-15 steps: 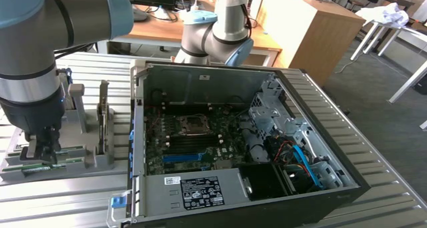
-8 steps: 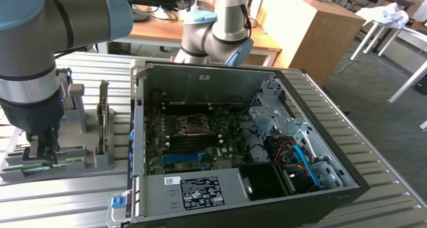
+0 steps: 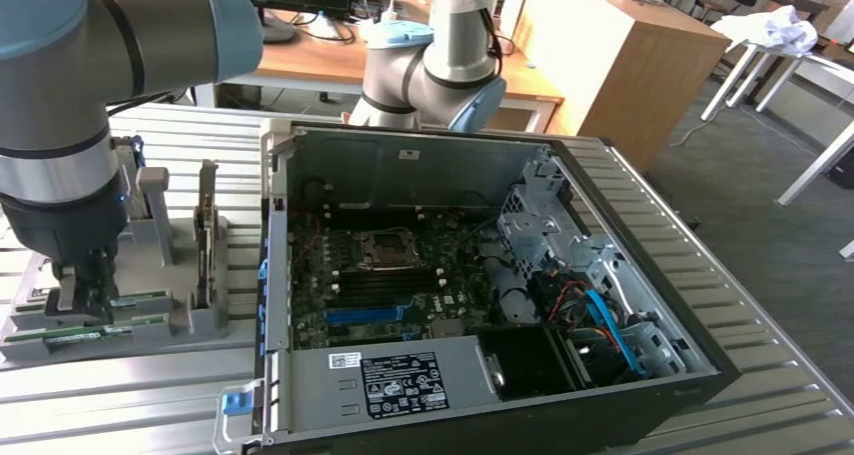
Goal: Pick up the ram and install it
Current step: 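Press down the ram until it locks into place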
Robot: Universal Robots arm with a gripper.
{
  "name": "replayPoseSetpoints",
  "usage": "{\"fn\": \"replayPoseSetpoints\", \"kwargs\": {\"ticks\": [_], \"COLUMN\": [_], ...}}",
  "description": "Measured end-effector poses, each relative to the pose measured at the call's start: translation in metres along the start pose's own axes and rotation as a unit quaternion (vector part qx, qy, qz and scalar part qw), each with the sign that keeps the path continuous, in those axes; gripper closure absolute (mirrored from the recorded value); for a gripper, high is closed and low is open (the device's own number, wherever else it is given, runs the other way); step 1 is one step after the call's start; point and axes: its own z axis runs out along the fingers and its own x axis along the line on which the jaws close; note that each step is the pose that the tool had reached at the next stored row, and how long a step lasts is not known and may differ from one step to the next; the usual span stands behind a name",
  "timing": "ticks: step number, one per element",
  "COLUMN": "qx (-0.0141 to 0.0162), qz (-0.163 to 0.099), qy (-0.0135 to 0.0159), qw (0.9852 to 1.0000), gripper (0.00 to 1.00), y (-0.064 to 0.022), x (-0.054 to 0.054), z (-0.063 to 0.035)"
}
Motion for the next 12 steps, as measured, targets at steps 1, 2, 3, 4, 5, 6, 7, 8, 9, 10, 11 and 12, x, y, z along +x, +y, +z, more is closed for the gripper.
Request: {"fn": "replayPoseSetpoints", "kwargs": {"ticks": [1,2,3,4,5,6,7,8,9,10,11,12], "qx": [0.0000,0.0000,0.0000,0.0000,-0.0001,0.0000,0.0000,-0.0002,-0.0002,-0.0002,-0.0003,-0.0003], "qz": [-0.001,-0.002,-0.003,-0.004,-0.005,-0.006,-0.007,-0.008,-0.008,-0.008,-0.008,-0.009], "qy": [0.0000,0.0000,0.0002,0.0002,0.0003,0.0003,0.0003,0.0004,0.0004,0.0005,0.0005,0.0005], "qw": [1.0000,1.0000,1.0000,1.0000,1.0000,1.0000,1.0000,1.0000,1.0000,1.0000,1.0000,1.0000], "gripper": [0.64,0.64,0.64,0.64,0.64,0.64,0.64,0.64,0.64,0.64,0.64,0.64], "y": [0.0008,0.0017,0.0026,0.0035,0.0042,0.0047,0.0049,0.0049,0.0049,0.0049,0.0049,0.0048], "x": [-0.0001,-0.0002,-0.0003,-0.0003,-0.0004,-0.0004,-0.0003,-0.0003,-0.0002,-0.0002,-0.0002,-0.0002], "z": [0.0006,0.0013,0.0019,0.0025,0.0031,0.0039,0.0048,0.0055,0.0065,0.0075,0.0085,0.0096]}}
